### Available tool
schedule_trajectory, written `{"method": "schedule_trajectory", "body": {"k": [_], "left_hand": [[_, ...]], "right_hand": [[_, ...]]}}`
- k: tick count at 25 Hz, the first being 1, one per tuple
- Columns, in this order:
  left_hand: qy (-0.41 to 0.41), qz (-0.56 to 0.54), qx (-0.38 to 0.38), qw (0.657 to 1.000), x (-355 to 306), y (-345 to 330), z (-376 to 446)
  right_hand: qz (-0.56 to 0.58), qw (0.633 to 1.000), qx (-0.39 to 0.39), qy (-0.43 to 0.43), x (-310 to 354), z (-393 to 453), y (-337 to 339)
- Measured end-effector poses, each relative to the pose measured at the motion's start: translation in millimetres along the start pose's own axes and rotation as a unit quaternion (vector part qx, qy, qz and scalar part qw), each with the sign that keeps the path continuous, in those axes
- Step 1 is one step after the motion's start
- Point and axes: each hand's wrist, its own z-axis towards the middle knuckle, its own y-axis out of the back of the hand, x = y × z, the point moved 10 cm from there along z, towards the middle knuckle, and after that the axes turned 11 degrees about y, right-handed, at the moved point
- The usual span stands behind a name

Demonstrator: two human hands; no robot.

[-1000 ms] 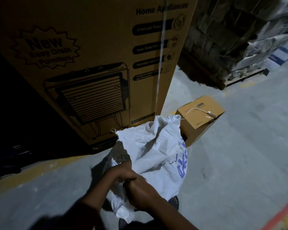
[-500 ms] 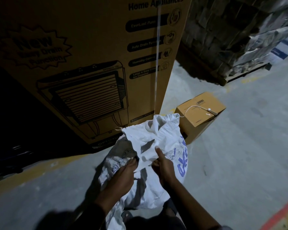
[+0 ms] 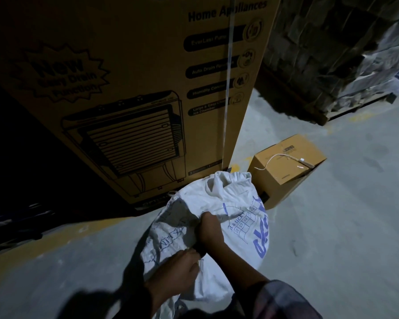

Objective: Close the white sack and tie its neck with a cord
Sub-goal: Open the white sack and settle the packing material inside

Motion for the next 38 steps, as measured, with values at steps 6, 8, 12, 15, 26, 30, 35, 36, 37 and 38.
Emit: {"method": "schedule_trajectory", "body": {"k": [6,8,12,15,26,30,35,36,37,38], "left_hand": [[0.139,-0.362,-0.038,0.921,-13,70,52],[0.120,-0.331,0.010,0.936,-45,74,77],[0.204,-0.057,-0.024,0.977,-34,74,126],[0.178,-0.080,-0.107,0.975,-38,84,140],[0.143,-0.221,-0.110,0.958,4,41,87],[0.119,-0.115,-0.079,0.983,-2,41,92],[0.104,-0.089,-0.059,0.989,0,30,109],[0.103,-0.087,-0.044,0.990,-4,27,111],[0.104,-0.075,-0.036,0.991,-10,28,109],[0.093,-0.067,-0.030,0.993,-14,27,109]], "right_hand": [[0.041,0.996,-0.044,0.064,8,-30,9],[0.036,0.996,-0.028,0.075,14,-37,9],[-0.010,0.981,0.026,0.191,21,-31,14],[0.074,0.973,0.000,0.218,7,-30,23],[0.818,0.482,-0.100,-0.298,-161,25,-1],[0.811,0.488,-0.164,-0.279,-192,61,-1],[0.516,0.753,-0.231,-0.338,-255,66,54],[0.378,0.845,-0.244,-0.290,-255,67,94],[0.258,0.904,-0.251,-0.229,-245,67,133],[0.180,0.933,-0.264,-0.167,-227,63,167]]}}
